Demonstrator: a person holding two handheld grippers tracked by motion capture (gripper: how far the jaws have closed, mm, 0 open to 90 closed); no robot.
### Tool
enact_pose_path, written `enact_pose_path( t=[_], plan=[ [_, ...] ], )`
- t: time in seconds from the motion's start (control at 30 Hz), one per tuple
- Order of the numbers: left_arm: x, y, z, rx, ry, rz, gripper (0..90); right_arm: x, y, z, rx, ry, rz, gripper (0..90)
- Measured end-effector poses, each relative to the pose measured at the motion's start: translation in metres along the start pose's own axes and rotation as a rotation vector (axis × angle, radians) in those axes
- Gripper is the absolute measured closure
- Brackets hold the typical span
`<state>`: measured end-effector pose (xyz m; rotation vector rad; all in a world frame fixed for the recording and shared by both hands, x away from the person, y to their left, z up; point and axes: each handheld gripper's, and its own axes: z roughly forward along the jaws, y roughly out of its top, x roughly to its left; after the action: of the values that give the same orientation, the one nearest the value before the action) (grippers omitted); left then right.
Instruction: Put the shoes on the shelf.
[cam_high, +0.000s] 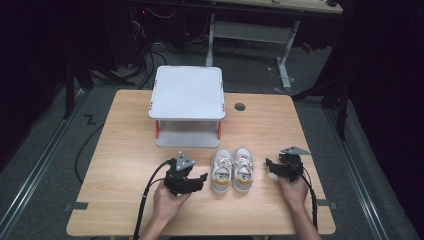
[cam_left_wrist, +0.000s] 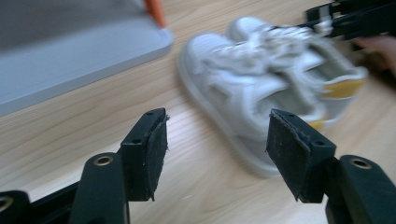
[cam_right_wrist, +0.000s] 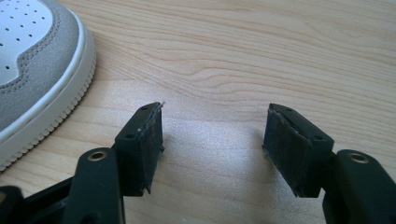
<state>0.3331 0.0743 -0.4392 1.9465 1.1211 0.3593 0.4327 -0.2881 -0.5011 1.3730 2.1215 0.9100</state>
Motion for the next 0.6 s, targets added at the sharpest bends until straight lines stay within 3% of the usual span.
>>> enact_pose_path(
  t=[0.2,0.33,0.6],
  plan=[
    [-0.033,0.012,0.014,0.023,-0.049,0.037,38.1,0.000,0.000,0.000,0.000,0.001,-0.001,37.2],
    [-0.045,0.016,0.026,0.044,-0.062,0.048,37.7,0.000,0.000,0.000,0.001,0.002,-0.002,36.9],
    [-0.057,0.022,0.048,0.109,-0.090,0.005,40.4,0.000,0.000,0.000,0.001,0.003,-0.002,36.3]
  ],
)
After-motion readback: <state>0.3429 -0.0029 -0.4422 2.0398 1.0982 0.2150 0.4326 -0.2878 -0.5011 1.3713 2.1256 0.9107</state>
